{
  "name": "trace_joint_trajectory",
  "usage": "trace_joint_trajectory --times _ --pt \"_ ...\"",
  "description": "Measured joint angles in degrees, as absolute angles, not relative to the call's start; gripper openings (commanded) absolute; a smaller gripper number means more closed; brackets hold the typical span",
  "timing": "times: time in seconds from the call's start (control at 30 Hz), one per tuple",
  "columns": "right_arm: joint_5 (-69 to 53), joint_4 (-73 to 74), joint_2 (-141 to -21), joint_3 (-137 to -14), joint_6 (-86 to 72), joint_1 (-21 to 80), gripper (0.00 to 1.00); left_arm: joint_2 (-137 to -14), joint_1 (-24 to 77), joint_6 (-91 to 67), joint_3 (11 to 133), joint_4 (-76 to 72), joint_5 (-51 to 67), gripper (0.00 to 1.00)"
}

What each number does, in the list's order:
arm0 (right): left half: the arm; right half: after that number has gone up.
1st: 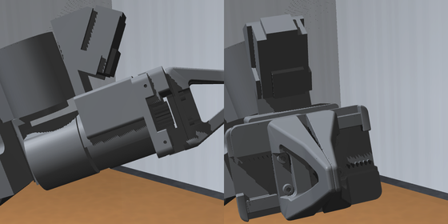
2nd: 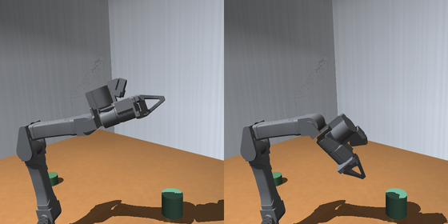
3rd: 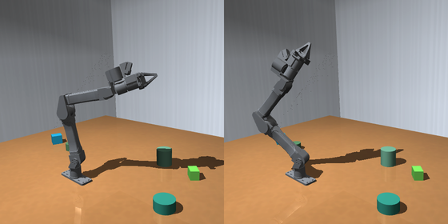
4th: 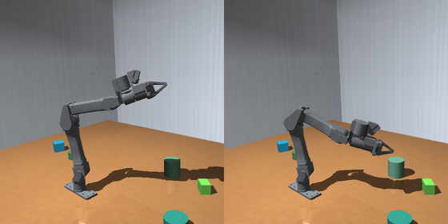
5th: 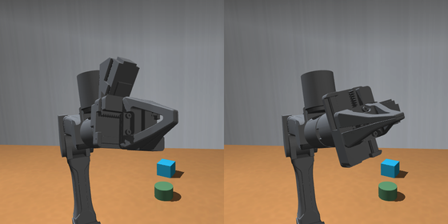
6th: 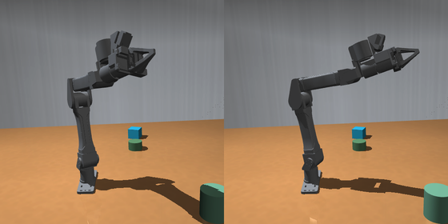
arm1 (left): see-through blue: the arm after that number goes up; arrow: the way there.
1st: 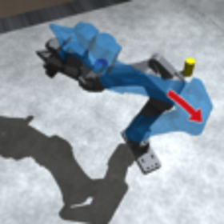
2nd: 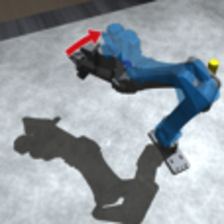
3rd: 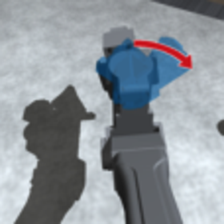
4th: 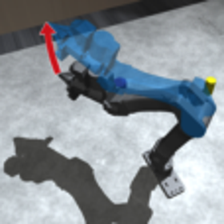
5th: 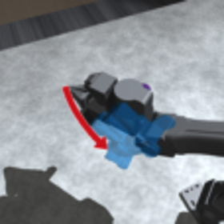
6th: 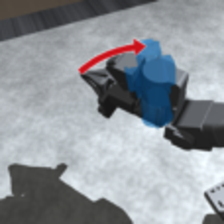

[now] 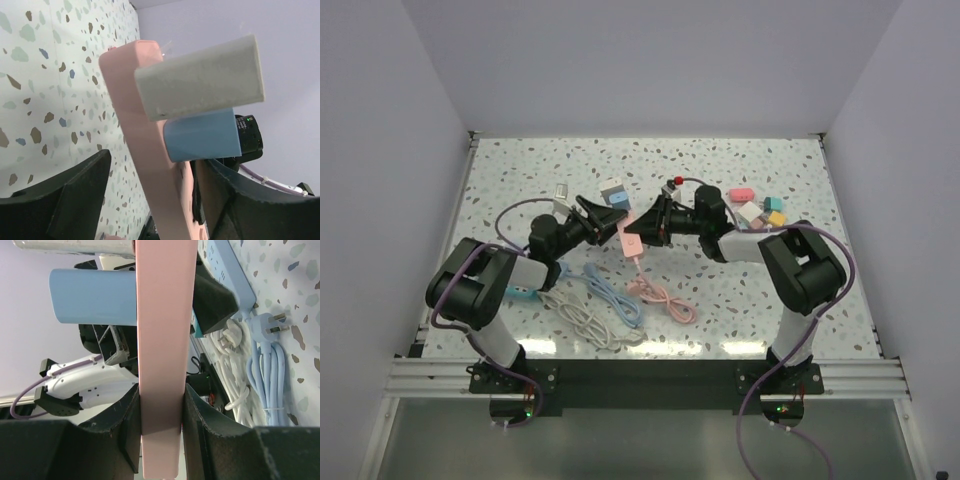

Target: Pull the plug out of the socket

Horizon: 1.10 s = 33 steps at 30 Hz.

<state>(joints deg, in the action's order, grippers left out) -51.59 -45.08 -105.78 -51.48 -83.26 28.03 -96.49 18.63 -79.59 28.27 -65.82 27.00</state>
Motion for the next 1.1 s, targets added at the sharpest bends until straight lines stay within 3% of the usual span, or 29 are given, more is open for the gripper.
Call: trace_joint_trajectory --times 0.13,0.27,0.3,0.37,0.4,0.47,0.5,0.63,0.83,0.97,1.1 --pt "-50.9 -45.0 -106.3 -51.5 -82.9 28.4 0.0 -98.1 19.8 -80.6 31.0 -66.7 27.7 0.58" --pt "-50.6 -44.7 -106.6 -51.8 -81.9 28.5 0.13 -99.5 20.4 -81.6 31.5 -66.9 28.1 0.33" --pt "-50.7 -44.6 -106.6 -51.8 -81.6 28.5 0.21 -99.7 20.4 -82.4 31.5 -67.3 28.2 0.22" --pt "-50.7 -45.1 -106.7 -51.9 -80.4 28.6 0.3 -99.7 20.4 -84.9 31.5 -68.0 28.3 0.13" --pt "-50.8 -45.4 -106.7 -52.0 -80.2 28.6 0.49 -99.7 20.4 -85.0 31.5 -68.5 28.4 0.06" --pt "-51.0 -45.1 -106.7 -52.6 -80.1 28.7 0.63 -99.7 20.4 -84.6 31.4 -68.9 28.4 0.0" --pt "-51.1 -44.6 -106.6 -52.8 -79.9 28.8 0.98 -99.7 20.4 -84.2 31.2 -68.9 28.6 0.0" --pt "-51.3 -38.0 -105.6 -53.6 -74.3 28.9 0.98 -99.8 20.0 -83.0 30.0 -68.1 29.9 0.0" --pt "-44.2 -5.1 -99.7 -61.5 -52.2 27.9 0.98 -99.5 17.6 -77.4 30.4 -61.3 31.1 0.0" --pt "-27.2 15.8 -95.5 -71.2 -36.3 28.3 0.99 -98.2 18.1 -66.1 35.8 -43.9 28.8 0.0" --pt "-11.4 25.1 -89.7 -75.0 -26.3 30.2 0.99 -95.9 19.6 -54.9 41.7 -29.2 24.1 0.0"
